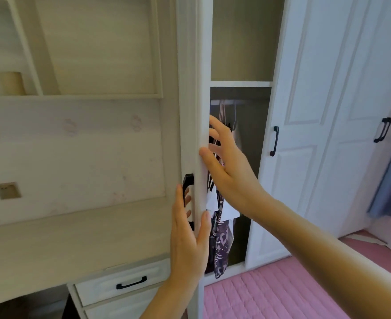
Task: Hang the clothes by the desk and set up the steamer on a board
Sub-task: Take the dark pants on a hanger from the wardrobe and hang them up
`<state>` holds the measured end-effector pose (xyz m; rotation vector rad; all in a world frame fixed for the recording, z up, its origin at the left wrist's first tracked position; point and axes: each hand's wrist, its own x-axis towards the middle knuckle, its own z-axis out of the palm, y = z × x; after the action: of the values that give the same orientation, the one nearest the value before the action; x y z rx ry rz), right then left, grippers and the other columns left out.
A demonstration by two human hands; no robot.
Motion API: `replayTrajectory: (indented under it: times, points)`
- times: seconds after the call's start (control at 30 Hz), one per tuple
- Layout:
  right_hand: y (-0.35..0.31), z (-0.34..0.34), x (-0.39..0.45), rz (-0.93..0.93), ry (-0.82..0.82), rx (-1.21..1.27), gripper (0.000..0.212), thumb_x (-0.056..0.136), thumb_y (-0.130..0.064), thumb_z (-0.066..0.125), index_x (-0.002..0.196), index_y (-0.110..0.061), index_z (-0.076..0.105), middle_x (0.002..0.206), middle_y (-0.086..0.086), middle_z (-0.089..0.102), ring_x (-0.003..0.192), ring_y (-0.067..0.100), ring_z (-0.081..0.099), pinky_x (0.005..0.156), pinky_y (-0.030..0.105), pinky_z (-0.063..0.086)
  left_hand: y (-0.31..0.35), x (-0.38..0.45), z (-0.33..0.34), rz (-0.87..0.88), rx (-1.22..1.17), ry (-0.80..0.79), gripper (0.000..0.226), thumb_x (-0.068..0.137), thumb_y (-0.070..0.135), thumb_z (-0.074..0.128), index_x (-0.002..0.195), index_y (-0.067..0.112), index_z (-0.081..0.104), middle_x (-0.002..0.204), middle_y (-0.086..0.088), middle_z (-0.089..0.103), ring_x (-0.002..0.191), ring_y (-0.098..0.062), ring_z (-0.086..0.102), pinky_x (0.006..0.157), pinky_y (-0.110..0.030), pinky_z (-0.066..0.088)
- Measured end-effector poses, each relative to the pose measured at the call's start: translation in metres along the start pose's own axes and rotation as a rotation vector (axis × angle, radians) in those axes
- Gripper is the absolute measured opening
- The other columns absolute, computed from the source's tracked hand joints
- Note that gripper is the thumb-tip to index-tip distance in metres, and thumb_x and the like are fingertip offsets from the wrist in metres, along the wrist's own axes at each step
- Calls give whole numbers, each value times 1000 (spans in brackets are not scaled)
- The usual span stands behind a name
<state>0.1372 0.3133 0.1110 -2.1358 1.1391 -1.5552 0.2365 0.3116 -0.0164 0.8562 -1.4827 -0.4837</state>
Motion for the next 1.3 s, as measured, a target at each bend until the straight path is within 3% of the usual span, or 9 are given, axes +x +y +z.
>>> replayTrajectory:
  times: [0.17, 0.27, 0.4, 0.53, 0.7, 0.87, 1.0, 1.1, 1.3]
  points:
    - [1, 18, 4, -12, -4, 12, 57, 99, -30, 44, 149, -34, 17, 148, -9, 35, 130, 4, 41, 91, 10, 41, -1, 1, -13, -19, -33, 15, 59, 92, 49, 45, 141, 55, 13, 140, 39, 32, 128, 12, 37, 92, -1, 36]
    - [1, 20, 4, -15, 13, 26, 57, 99, -30, 44, 149, -33, 17, 148, -8, 35, 130, 0, 37, 87, 2, 40, 0, 0, -15, -38, -14, 6, 61, 92, 45, 46, 139, 61, 12, 144, 30, 33, 130, 10, 36, 95, -4, 36]
    - [3, 16, 4, -26, 13, 63, 56, 98, -29, 46, 148, -31, 20, 147, -7, 37, 130, 5, 40, 94, 22, 47, 6, -5, -11, -34, -4, 30, 59, 94, 41, 46, 141, 57, 15, 144, 32, 32, 129, 11, 36, 96, -3, 34]
    - [6, 7, 2, -17, -22, 53, 53, 98, -30, 48, 147, -28, 26, 147, -12, 37, 130, 2, 40, 94, 20, 46, 15, -8, -5, -13, 33, 100, 58, 96, 24, 51, 142, 43, 21, 137, 36, 32, 126, 18, 33, 91, 2, 31]
    - [19, -13, -7, -26, -118, -123, 51, 99, -36, 42, 147, -24, 27, 145, -9, 41, 133, 4, 37, 109, 28, 33, 21, -13, 1, 26, 142, 227, 54, 96, 17, 53, 145, 27, 33, 147, 12, 38, 137, -4, 34, 112, -29, 33]
    - [37, -50, -11, 32, -172, -214, 49, 100, -30, 41, 147, -22, 28, 144, -6, 44, 126, 10, 45, 108, 28, 32, 33, -12, 13, 240, 305, 279, 52, 92, 2, 54, 142, 8, 40, 150, -2, 34, 141, -14, 29, 116, -27, 26]
    - [63, -77, -13, 111, -164, -255, 49, 99, -32, 42, 145, -25, 28, 143, -8, 45, 121, 21, 53, 102, 29, 40, 38, -11, 31, 459, 493, 230, 46, 89, -6, 56, 134, 2, 50, 145, -13, 40, 142, -29, 28, 113, -48, 31]
    - [83, -94, -16, 142, -153, -264, 48, 99, -32, 42, 145, -25, 29, 142, -7, 46, 123, 18, 51, 105, 31, 38, 41, -11, 52, 529, 546, 126, 39, 90, -3, 55, 129, 3, 56, 142, -11, 47, 142, -28, 30, 113, -44, 32]
    - [126, -113, -15, 210, -153, -299, 47, 99, -33, 43, 144, -22, 32, 143, 0, 47, 129, 20, 46, 108, 38, 38, 21, 23, 92, 321, 490, 44, 39, 94, 9, 53, 133, 12, 52, 144, 0, 45, 143, -14, 25, 115, -30, 28]
